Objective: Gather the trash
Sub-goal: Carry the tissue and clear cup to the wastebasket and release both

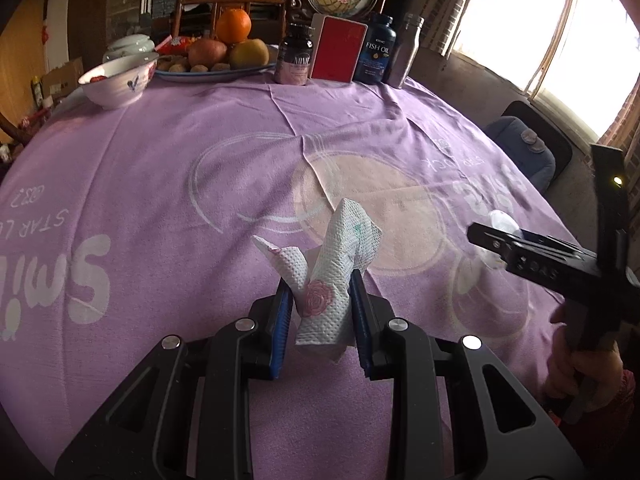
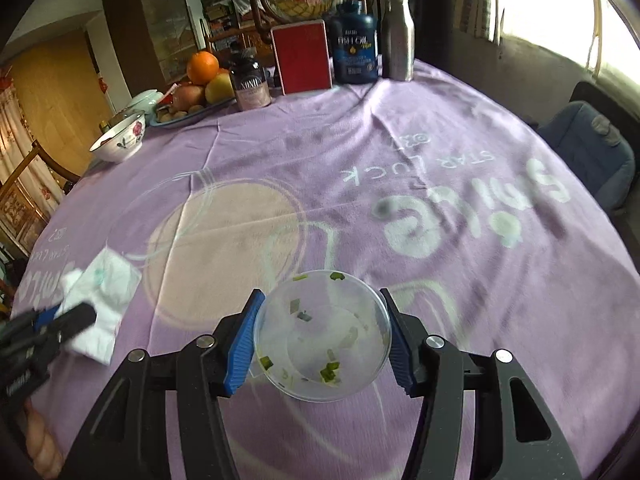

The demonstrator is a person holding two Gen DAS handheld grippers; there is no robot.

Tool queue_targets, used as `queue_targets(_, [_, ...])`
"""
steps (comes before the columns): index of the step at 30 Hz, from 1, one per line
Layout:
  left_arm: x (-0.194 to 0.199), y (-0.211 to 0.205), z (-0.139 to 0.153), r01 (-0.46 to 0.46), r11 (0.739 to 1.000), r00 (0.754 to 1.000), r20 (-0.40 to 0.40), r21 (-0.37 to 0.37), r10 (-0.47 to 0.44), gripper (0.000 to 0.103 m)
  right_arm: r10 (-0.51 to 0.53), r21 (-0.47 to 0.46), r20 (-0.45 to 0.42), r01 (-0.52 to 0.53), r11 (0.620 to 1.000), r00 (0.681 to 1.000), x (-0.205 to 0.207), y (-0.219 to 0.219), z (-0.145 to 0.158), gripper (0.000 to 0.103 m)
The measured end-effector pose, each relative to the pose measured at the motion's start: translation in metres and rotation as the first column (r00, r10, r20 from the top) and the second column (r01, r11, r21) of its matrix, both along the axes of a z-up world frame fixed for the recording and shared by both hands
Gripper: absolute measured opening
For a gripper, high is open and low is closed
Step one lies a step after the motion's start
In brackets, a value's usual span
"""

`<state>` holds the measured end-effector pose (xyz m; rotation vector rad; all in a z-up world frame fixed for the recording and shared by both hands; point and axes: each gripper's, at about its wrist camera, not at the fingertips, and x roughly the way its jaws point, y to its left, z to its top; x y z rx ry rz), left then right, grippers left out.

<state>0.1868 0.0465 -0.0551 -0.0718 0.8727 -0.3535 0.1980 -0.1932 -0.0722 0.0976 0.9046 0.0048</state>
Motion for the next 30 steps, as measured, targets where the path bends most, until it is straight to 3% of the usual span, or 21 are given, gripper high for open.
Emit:
queue_targets(12, [-0.021,-0.016,0.013,-0.076,0.99,0.984,0.168,0.122,0.055,0.028,-0.055,0.035,0.063,0.052,0.998,0.996,-0.072,-0.023,0.015,0.056])
queue_targets(17, [-0.03,-0.021,0.02,-0.08,0.99,0.978,0.203,0.113,0.056,0.028,-0.058,0.014,0.099,0.057,0.998,0.993,-0.095,-0.026,0.024,0.056])
queue_targets(30, [-0.066,-0.066,0.041,0.034,0.995,0.973,0.223,0.094,-0.055,0.028,-0.114,0.038,0.174,0.109,0.993,0.978,-0.155,-0.057,0.042,0.056])
